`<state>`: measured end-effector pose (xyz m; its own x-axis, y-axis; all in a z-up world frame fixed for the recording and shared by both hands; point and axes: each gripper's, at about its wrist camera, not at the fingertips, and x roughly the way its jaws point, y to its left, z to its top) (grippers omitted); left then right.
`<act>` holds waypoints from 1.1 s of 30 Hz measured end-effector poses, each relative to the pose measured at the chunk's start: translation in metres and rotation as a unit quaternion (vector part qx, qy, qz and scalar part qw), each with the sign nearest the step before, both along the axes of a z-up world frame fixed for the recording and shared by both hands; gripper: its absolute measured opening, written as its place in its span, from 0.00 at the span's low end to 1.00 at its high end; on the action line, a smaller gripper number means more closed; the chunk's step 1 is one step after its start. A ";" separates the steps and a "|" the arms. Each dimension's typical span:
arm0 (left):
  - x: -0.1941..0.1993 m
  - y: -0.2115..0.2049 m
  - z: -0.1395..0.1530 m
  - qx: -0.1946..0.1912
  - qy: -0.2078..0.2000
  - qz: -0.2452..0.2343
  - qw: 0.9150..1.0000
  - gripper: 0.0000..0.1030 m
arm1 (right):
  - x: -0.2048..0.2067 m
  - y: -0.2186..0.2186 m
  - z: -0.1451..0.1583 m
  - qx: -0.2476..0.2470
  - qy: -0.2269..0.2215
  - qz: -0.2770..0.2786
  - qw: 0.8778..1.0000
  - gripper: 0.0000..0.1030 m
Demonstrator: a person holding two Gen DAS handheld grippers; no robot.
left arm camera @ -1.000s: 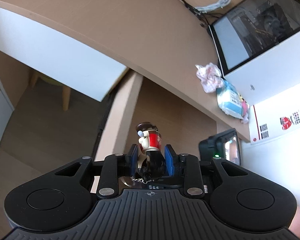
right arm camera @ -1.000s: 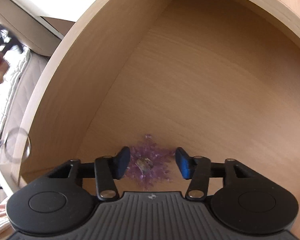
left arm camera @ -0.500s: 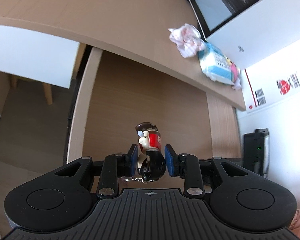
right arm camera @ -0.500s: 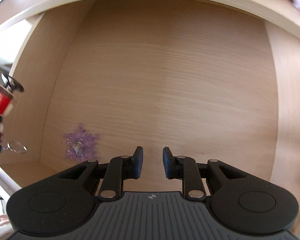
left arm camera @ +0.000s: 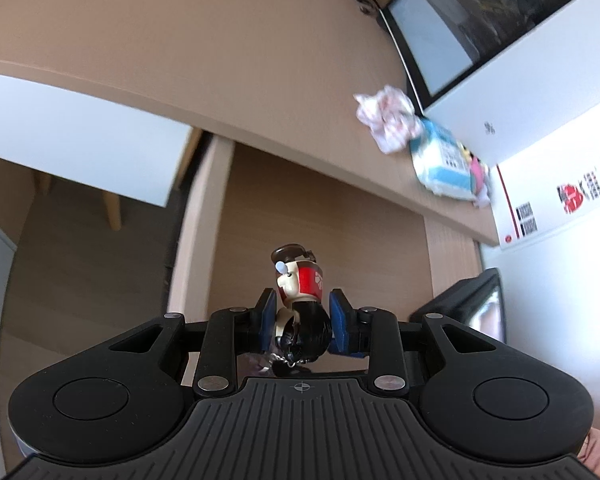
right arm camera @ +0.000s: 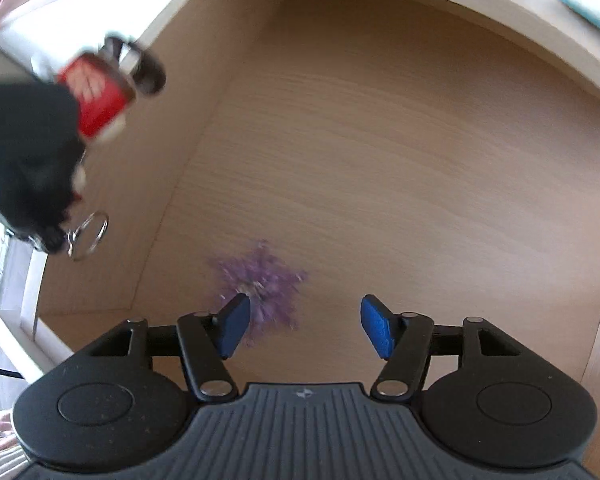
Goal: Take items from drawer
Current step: 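Grasp the purple star ornament with the right tool while the left tool holds the figure, then place the purple star on the desktop with the right tool while the left tool carries the figure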
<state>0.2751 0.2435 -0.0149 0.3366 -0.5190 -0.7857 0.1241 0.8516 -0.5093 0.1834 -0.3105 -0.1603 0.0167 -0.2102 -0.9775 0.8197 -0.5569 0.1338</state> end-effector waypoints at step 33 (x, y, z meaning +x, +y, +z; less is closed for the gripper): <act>-0.007 -0.044 -0.020 0.013 0.014 -0.085 0.996 0.31 | -0.039 0.024 0.032 -0.006 0.049 -0.064 0.997 0.61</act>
<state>0.2685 0.1991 -0.0350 0.2228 -0.5455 -0.8080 0.2529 0.8328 -0.4925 0.1446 -0.2861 -0.1279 -0.1062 -0.2163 -0.9705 0.7509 -0.6573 0.0643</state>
